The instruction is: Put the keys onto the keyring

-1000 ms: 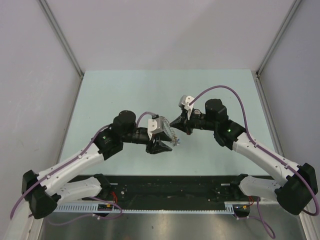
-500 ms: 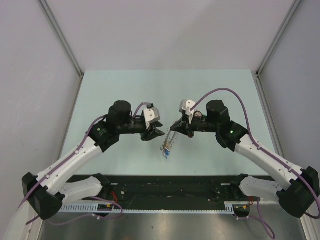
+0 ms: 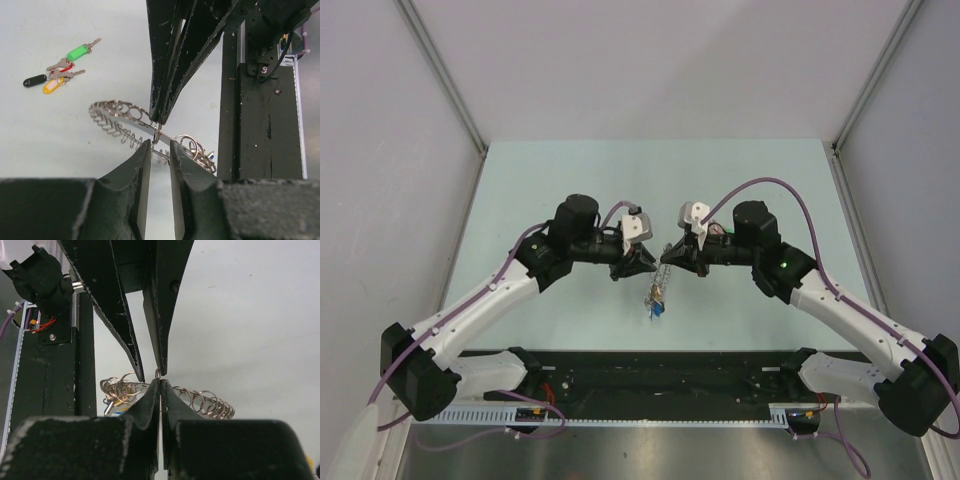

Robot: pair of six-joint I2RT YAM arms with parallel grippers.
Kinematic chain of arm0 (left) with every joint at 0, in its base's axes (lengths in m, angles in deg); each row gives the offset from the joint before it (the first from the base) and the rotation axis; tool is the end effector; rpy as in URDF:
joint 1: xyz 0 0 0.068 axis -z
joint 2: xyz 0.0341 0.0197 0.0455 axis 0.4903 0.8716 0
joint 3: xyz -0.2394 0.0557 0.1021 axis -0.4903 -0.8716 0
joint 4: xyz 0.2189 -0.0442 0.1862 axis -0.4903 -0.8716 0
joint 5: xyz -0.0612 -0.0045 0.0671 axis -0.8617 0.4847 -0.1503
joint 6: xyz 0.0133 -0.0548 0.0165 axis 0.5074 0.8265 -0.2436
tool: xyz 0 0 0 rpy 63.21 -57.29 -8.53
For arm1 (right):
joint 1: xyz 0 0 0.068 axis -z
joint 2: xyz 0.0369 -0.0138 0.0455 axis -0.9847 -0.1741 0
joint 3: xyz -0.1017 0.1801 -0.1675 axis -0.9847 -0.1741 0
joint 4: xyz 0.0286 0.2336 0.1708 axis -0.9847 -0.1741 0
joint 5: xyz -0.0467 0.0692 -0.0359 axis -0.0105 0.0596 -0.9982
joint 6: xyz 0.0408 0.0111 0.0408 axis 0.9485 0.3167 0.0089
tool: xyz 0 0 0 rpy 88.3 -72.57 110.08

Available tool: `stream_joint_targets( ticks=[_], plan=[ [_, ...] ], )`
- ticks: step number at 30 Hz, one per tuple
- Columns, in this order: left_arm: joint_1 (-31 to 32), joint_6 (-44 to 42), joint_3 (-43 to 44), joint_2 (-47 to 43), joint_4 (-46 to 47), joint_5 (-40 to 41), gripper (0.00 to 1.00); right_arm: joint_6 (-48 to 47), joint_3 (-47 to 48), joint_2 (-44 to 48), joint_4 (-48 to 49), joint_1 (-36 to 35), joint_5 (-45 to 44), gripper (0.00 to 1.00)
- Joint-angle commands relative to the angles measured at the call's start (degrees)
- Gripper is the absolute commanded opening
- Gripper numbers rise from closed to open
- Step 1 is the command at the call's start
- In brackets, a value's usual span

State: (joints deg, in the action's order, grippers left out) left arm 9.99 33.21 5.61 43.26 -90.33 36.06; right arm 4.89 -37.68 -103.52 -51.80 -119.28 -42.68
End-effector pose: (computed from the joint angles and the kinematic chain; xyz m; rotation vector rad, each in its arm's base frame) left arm 0.2095 -0.2070 0.3148 1.3585 1.5840 -0.9447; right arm 0.2058 0.2031 0.3198 -1.2748 1.3958 0.9079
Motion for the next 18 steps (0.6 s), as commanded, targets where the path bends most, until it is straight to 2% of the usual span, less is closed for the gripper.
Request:
stream_joint_targets(
  ticks=[1, 9, 12, 16, 18],
  plan=[
    [-0.2, 1.3, 1.9, 0.1, 3.0, -4.1, 0.24, -0.9, 3.1, 1.8, 2.5, -0.5, 1.7, 0.00],
    [-0.2, 3.2, 1.0, 0.2, 5.2, -5.1, 0.18, -1.1, 3.2, 1.8, 2.6, -0.7, 1.7, 0.00],
    [-0.2, 3.3, 0.8, 0.5, 5.1, -5.1, 0.13, -1.1, 3.2, 1.8, 2.6, -0.7, 1.6, 0.00],
    [-0.2, 3.3, 0.5, 0.7, 5.0, -4.7, 0.00, -1.1, 3.1, 2.1, 2.4, -0.7, 1.5, 0.00],
    [-0.2, 2.9, 0.3, 0.4, 4.6, -3.8, 0.00, -0.9, 3.1, 2.1, 2.1, -0.7, 1.1, 0.00]
  ],
)
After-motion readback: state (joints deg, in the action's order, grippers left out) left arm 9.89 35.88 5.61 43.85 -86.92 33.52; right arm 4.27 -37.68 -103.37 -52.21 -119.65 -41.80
